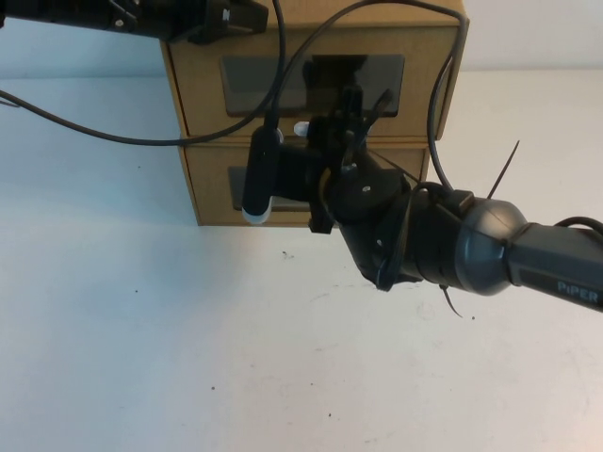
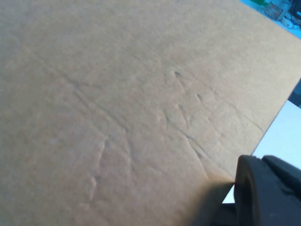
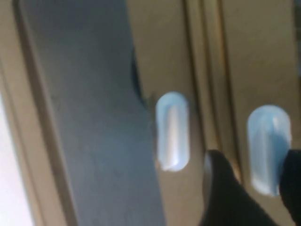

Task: Open the shoe box
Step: 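Pull the top drawer of the cardboard box fully open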

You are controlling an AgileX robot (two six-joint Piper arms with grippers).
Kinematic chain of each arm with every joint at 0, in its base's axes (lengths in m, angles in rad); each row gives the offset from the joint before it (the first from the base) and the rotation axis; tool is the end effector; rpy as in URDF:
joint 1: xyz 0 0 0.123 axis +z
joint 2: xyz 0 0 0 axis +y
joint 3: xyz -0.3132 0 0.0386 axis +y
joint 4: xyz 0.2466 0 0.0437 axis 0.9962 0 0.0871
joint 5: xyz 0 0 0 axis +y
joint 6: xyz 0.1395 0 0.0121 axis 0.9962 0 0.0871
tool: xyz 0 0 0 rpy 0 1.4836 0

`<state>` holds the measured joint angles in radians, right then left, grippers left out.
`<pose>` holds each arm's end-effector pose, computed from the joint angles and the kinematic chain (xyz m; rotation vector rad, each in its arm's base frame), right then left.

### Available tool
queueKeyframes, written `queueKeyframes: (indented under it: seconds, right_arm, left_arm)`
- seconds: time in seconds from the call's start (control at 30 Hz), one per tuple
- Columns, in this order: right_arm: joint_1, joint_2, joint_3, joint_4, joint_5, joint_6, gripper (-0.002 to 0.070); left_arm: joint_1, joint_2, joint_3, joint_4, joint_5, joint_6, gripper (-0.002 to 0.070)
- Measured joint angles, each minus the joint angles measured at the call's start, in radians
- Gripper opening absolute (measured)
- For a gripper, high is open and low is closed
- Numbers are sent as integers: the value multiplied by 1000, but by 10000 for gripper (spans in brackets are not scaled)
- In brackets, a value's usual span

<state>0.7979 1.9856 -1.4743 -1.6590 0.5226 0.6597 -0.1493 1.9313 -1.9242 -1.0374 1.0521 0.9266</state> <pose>0.4067 0.3172 0.2672 -1.2917 1.4559 -0.6470 0.4468 -0.1731 0.3883 0.8334 1.9243 -0.8789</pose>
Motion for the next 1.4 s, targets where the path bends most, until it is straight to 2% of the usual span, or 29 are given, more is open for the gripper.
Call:
queueKeyframes:
  seconds: [0.4,0.47,0.6,1.27,1.4]
  right_arm:
    - [-2,31,-41,-13,-15,0,248]
    - [-2,31,-41,-12,-11,0,225]
    - [-3,31,-43,-23,1,-2,116]
    - [-9,21,-45,42,14,-24,119]
    - [-9,19,-45,53,12,-28,118]
  left_arm:
    - [0,2,0,-2,2,0,-6]
    - [0,2,0,-2,2,0,-6]
    - [0,2,0,-2,2,0,-6]
    - [0,26,0,-25,23,0,-6]
    - [0,28,0,-74,15,8,-6]
